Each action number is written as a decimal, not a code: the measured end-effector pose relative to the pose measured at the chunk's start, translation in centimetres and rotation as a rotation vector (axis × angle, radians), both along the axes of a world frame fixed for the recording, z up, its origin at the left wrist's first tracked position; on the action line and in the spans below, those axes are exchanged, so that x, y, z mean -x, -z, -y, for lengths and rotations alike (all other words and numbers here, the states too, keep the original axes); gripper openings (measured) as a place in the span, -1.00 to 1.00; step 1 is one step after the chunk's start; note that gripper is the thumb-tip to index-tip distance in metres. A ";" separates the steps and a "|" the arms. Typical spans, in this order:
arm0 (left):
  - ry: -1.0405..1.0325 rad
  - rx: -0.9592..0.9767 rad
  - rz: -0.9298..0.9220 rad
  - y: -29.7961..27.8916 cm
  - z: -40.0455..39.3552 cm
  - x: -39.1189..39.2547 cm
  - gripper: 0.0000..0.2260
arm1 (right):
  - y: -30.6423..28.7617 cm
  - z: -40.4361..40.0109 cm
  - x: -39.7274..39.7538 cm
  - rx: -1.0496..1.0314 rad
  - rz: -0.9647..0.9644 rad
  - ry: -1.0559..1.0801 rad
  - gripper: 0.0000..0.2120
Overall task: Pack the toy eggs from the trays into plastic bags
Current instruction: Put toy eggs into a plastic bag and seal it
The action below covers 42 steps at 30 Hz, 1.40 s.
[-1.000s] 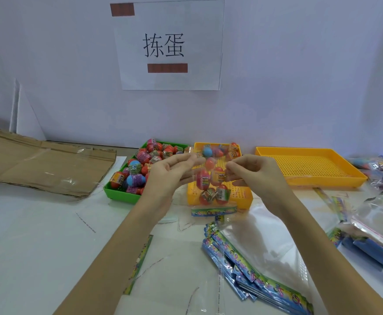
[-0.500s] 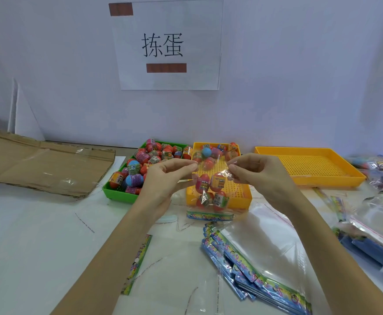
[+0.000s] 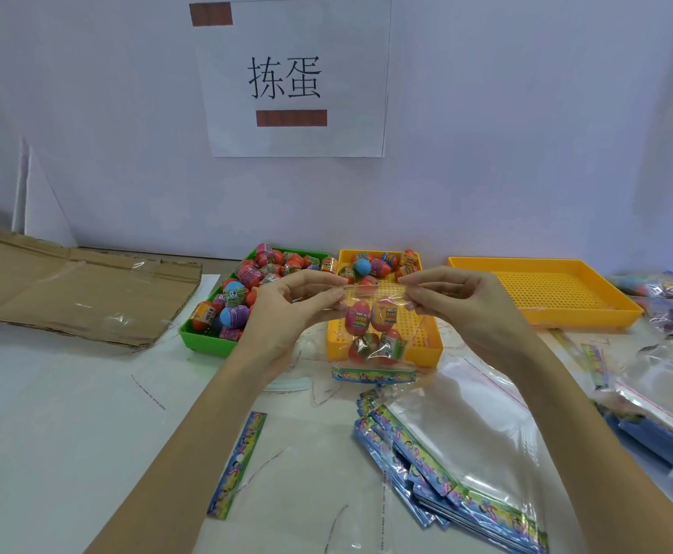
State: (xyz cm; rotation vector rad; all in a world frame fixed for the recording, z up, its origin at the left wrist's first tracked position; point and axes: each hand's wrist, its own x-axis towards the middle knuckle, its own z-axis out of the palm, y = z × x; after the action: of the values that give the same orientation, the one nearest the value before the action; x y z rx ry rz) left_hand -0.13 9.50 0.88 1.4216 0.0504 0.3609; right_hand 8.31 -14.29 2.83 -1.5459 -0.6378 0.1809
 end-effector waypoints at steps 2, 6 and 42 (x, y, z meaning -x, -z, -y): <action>0.006 -0.014 0.019 0.1 -0.2 0.0 -0.88 | -0.1 0.0 -0.1 -0.007 0.020 -0.020 -0.87; 0.018 -0.039 0.065 0.0 -0.3 0.0 -0.87 | -0.1 0.2 -0.1 0.035 0.118 -0.019 -0.83; -0.184 -0.226 0.270 -0.5 0.2 0.2 -0.85 | 0.5 -2.4 1.3 0.019 0.075 0.056 -0.72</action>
State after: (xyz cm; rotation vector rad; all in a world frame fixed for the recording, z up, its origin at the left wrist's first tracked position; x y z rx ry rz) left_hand -0.32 9.26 1.35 1.5837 -0.0832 0.7263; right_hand 7.00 -11.89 2.32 -1.5933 -0.6526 0.0871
